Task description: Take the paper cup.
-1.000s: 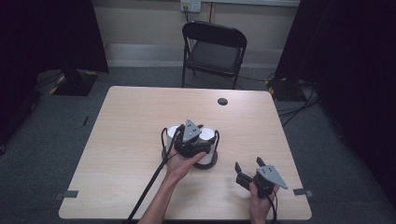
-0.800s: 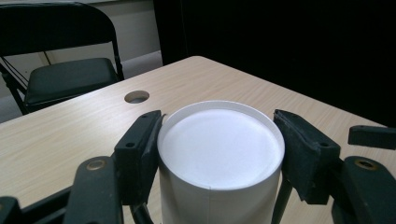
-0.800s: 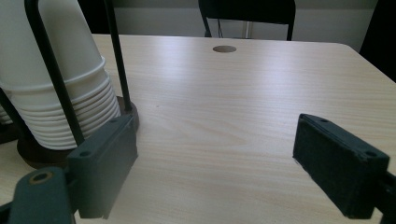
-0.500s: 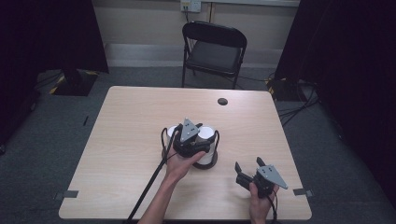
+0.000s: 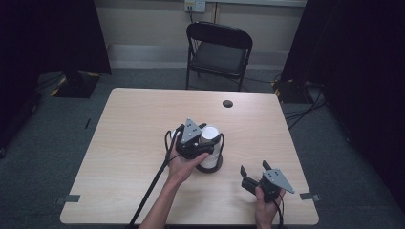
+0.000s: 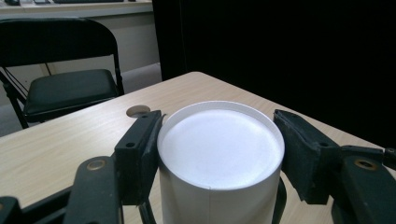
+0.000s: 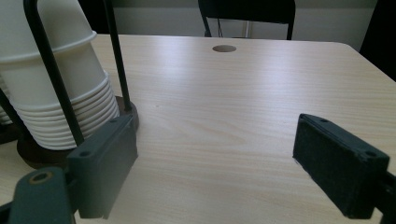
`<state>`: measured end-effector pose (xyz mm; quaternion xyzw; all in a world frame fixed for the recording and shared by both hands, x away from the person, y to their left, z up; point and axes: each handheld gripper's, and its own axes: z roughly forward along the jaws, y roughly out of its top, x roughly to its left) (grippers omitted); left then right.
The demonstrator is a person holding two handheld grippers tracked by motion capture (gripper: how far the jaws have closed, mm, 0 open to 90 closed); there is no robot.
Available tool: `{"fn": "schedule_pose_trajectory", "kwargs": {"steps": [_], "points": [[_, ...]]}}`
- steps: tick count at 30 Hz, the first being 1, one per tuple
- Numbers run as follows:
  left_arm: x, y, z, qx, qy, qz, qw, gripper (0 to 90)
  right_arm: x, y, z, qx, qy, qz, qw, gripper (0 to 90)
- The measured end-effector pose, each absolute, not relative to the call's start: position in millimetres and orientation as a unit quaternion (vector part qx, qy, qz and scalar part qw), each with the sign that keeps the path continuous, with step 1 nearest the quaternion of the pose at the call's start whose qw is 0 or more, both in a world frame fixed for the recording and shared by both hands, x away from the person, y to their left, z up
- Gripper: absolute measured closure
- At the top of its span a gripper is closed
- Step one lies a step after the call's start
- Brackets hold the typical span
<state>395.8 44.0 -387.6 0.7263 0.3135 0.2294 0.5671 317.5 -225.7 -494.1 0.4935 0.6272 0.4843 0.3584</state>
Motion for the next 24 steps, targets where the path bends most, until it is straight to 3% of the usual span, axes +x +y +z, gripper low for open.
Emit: {"fn": "schedule_pose_trajectory", "kwargs": {"steps": [24], "points": [[393.8,47.7,-369.9,0.719,0.307,0.236,0.577,35.3,317.7,-225.4,-493.9,0.495,0.628,0.482,0.358,13.1]]}}
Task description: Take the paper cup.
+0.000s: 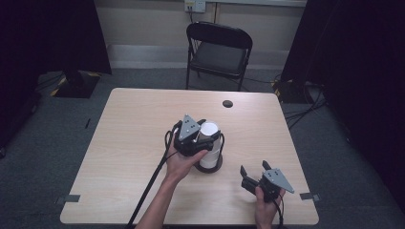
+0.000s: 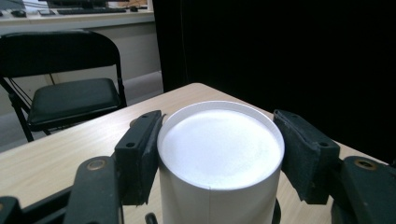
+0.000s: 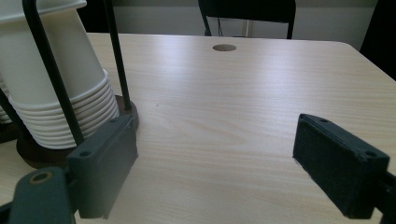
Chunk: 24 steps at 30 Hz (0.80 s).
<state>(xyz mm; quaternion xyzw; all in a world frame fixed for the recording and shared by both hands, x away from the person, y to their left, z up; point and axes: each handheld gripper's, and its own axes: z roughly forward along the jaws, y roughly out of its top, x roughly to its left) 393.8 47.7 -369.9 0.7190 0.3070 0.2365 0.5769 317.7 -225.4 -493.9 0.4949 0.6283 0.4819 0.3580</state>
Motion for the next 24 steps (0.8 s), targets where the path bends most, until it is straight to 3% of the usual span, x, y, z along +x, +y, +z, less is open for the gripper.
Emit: {"fn": "schedule_pose_trajectory", "kwargs": {"steps": [24], "points": [[380.1,56.7,-345.9,0.689,0.303,0.241,0.613,35.4,317.7,-225.7,-494.2,0.494,0.626,0.484,0.359,13.1]]}}
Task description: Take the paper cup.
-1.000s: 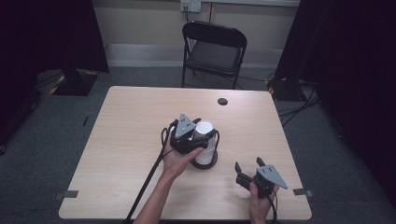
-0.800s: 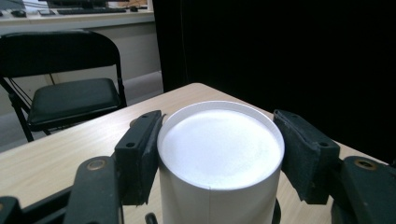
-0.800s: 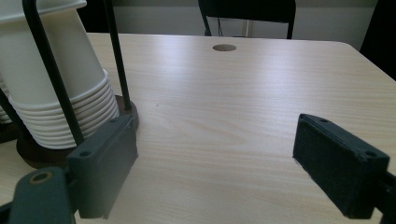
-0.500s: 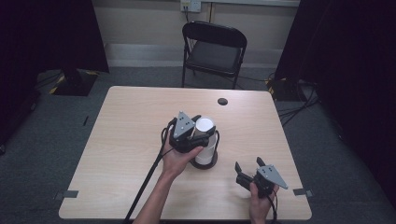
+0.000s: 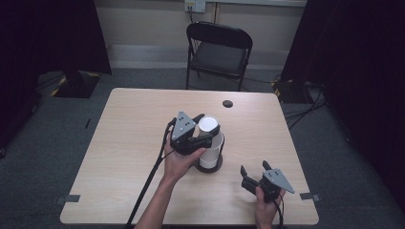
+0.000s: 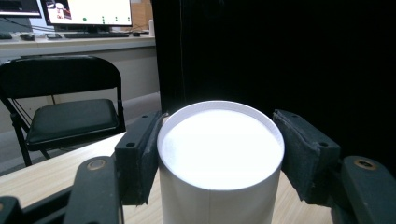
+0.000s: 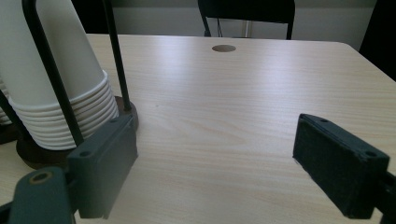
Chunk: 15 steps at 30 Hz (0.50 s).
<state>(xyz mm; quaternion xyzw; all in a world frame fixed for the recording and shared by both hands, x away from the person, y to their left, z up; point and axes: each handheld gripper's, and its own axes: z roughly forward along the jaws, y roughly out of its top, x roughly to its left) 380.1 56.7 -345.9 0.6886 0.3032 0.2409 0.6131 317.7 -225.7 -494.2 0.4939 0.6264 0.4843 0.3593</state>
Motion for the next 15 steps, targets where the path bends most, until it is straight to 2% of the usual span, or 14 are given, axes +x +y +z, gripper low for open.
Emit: {"fn": "schedule_pose_trajectory", "kwargs": {"steps": [15], "points": [[361.5,78.3,-344.3,0.671,0.306,0.221,0.638,35.4,317.9,-225.0,-494.0,0.495,0.628,0.481,0.360,13.1]]}}
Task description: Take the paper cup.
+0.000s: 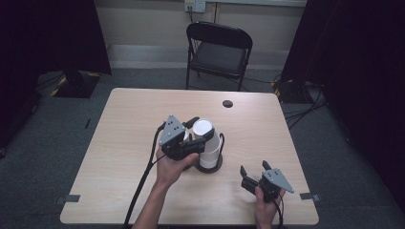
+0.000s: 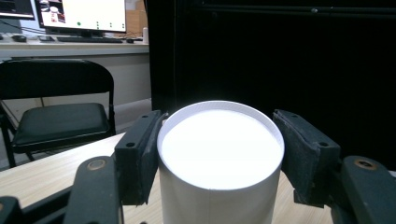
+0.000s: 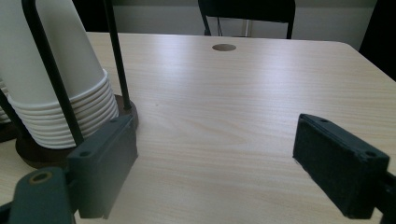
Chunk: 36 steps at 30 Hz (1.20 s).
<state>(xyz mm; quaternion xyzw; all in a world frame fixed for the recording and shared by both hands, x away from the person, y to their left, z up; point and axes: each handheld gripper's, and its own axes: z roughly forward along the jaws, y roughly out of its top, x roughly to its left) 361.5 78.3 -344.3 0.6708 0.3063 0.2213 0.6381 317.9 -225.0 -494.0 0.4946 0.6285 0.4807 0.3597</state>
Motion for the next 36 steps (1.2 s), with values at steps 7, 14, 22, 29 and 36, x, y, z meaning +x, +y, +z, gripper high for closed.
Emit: {"fn": "schedule_pose_trajectory", "kwargs": {"steps": [7,14,22,29,36], "points": [[342.8,92.2,-341.1,0.660,0.297,0.233,0.650,35.4,317.9,-224.4,-493.9,0.494,0.631,0.479,0.359,13.1],[332.5,101.9,-349.4,0.653,0.304,0.233,0.654,35.4,317.4,-224.9,-494.0,0.493,0.629,0.482,0.358,13.3],[331.0,120.0,-368.7,0.634,0.342,0.207,0.662,35.5,317.7,-221.9,-493.7,0.494,0.633,0.470,0.366,14.7],[320.8,129.1,-372.6,0.610,0.350,0.177,0.689,35.4,316.5,-223.2,-494.2,0.493,0.621,0.486,0.369,26.8],[315.8,124.6,-379.7,0.621,0.350,0.163,0.682,35.5,315.0,-219.1,-493.5,0.470,0.635,0.501,0.353,31.1]]}}
